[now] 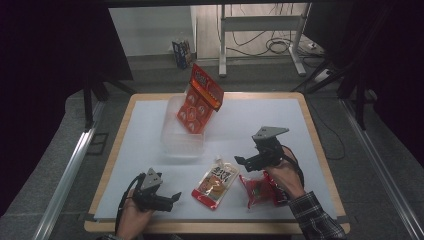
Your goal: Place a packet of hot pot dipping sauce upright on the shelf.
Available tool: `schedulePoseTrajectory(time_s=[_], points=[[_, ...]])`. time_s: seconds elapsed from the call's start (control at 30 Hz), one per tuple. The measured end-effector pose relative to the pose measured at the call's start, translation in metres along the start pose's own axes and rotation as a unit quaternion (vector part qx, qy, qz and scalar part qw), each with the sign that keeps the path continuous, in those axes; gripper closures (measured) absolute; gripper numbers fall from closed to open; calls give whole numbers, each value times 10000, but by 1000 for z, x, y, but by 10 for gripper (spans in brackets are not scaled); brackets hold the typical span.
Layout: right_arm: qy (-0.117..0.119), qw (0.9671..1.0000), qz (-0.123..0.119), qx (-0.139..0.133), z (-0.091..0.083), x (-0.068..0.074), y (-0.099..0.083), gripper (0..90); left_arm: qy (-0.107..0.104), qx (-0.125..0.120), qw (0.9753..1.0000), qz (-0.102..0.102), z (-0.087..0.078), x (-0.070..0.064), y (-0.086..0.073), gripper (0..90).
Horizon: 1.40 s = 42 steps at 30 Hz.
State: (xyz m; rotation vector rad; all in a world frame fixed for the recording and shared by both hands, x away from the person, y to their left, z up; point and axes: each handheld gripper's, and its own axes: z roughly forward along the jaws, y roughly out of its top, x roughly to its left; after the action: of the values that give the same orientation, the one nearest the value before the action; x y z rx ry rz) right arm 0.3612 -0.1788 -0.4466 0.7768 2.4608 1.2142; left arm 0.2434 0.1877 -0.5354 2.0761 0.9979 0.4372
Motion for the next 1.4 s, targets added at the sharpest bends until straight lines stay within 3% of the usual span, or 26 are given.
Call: schedulePoseTrajectory(time_s=[0.63, 0.97, 1.13, 1.4], points=[[-58, 9999, -19, 156, -12, 15, -23, 0, 47, 56, 10000, 26, 1, -1, 0, 28], [-143, 9993, 338, 114, -27, 12, -45, 0, 65, 44, 10000, 32, 2, -3, 1, 28], [-304, 9979, 543, 155, -37, 6, -57, 0, 72, 62, 9999, 46, 2, -3, 1, 29], [-427, 9959, 706, 374, -47, 3, -74, 0, 106, 50, 9999, 85, 2, -4, 1, 29]])
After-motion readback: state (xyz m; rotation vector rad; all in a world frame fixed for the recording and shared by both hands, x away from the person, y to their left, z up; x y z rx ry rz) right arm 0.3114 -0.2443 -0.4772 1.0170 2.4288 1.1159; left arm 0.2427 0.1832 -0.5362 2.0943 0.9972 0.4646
